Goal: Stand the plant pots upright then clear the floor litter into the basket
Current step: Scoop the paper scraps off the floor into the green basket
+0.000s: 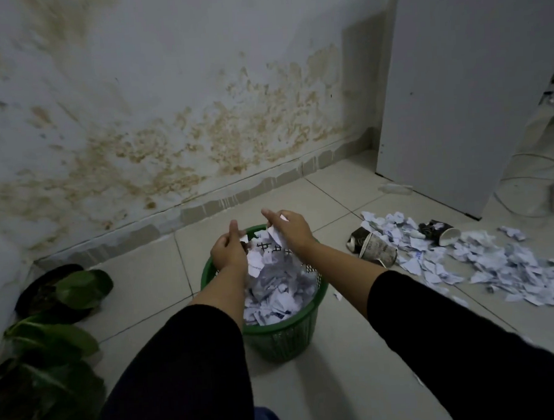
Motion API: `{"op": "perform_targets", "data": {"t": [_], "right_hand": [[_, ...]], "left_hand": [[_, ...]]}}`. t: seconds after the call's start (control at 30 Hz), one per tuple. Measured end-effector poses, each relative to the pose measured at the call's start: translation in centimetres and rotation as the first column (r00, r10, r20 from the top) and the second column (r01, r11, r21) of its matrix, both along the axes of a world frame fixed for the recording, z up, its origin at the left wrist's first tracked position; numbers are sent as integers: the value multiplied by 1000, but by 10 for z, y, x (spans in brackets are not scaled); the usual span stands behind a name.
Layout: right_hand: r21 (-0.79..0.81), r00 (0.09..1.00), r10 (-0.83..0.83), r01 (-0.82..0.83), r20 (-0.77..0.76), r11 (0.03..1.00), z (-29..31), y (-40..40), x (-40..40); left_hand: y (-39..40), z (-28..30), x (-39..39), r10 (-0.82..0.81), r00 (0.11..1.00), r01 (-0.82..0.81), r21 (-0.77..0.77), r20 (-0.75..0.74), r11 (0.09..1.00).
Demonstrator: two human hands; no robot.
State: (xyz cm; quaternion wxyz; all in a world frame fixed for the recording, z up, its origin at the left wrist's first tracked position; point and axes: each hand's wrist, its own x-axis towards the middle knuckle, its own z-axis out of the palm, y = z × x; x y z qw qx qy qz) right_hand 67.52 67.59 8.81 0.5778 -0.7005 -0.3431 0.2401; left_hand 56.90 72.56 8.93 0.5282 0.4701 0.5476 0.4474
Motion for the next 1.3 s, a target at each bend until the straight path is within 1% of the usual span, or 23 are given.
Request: {"op": "perform_targets", "data": {"t": [0.1, 0.13, 0.2, 0.3, 0.33, 0.37, 0.4, 0.47, 0.5, 0.57, 0.63, 0.7, 0.8, 0.9, 0.93, 0.97, 1.03, 1.07, 1.13, 1.2, 1.23, 1.3], "right_hand": [[-2, 1000, -8, 8, -3, 1000, 6, -2, -1], [-9, 1000, -2, 2, -17, 1000, 7, -2, -2], [-50, 999, 37, -36, 4, 998, 11, -3, -4], [-85, 995, 33, -41, -93, 996, 11, -4, -7], [-88, 995, 28, -37, -98, 995, 11, -3, -7], [-122, 997, 44, -51, -63, 991, 9, 0, -6], [-120, 994, 57, -67, -88, 990, 7, 2, -6], [-136, 991, 75, -90, -113, 987, 4, 8, -6], [-113, 981, 93, -113, -169, 987, 5, 9, -8], [-48, 977, 99, -109, -189, 993, 2, 6, -8], [-22, 977, 136, -142, -166, 990, 0, 0, -4], [-15, 979, 175, -177, -110, 984, -3, -4, 0], [-32, 980, 189, -191, -58, 981, -4, -4, 4], [-75, 966, 219, -231, -138, 970, -8, 0, 0], [-111, 968, 228, -240, -106, 964, -10, 1, -2], [-169, 969, 243, -246, -36, 955, -13, 2, -5], [-354, 934, 319, -247, 161, 902, -20, 1, -12], [-410, 923, 335, -235, 190, 881, -26, 2, -17], [-499, 911, 370, -238, 185, 834, -40, 7, -24], [-576, 906, 392, -238, 158, 782, -53, 11, -27], [-599, 910, 389, -236, 140, 766, -58, 12, -27], [-615, 924, 371, -239, 95, 751, -64, 10, -25]], "left_hand": [[2, 1, -1, 5, 1000, -5, -20, 8, 1000], [2, 2, -1, 12, 1000, -12, -27, -2, 1000], [3, 0, 0, 6, 1000, -6, -40, -7, 999], [3, -3, 2, -33, 997, 37, -67, 62, 997], [3, -5, 2, -46, 995, 54, -84, 86, 995], [5, -6, 2, -50, 993, 60, -96, 105, 994], [7, -7, 2, -54, 993, 66, -109, 104, 992], [12, -10, 2, -46, 997, 52, -98, 61, 994], [15, -12, 2, -43, 999, 45, -86, 28, 995], [17, -15, 0, -31, 999, 30, -81, -11, 996], [14, -16, -3, -38, 999, 36, -75, -25, 997], [9, -15, -5, -64, 995, 61, -46, -72, 997], [5, -14, -8, -129, 969, 133, 4, -209, 991], [2, -11, -7, -107, 953, 143, 109, -282, 984], [3, -14, -6, -94, 948, 138, 127, -304, 982], [1, -13, -7, -90, 948, 129, 108, -306, 986], [5, -20, -7, -86, 945, 112, 66, -315, 991], [7, -26, -7, -61, 941, 83, 52, -334, 995], [6, -31, -8, 9, 931, -9, 1, -364, 1000], [3, -38, -5, 32, 956, -75, -137, -291, 988], [1, -39, -3, 17, 969, -80, -251, -245, 965], [7, -53, 0, -29, 990, -33, -433, -138, 901]]}}
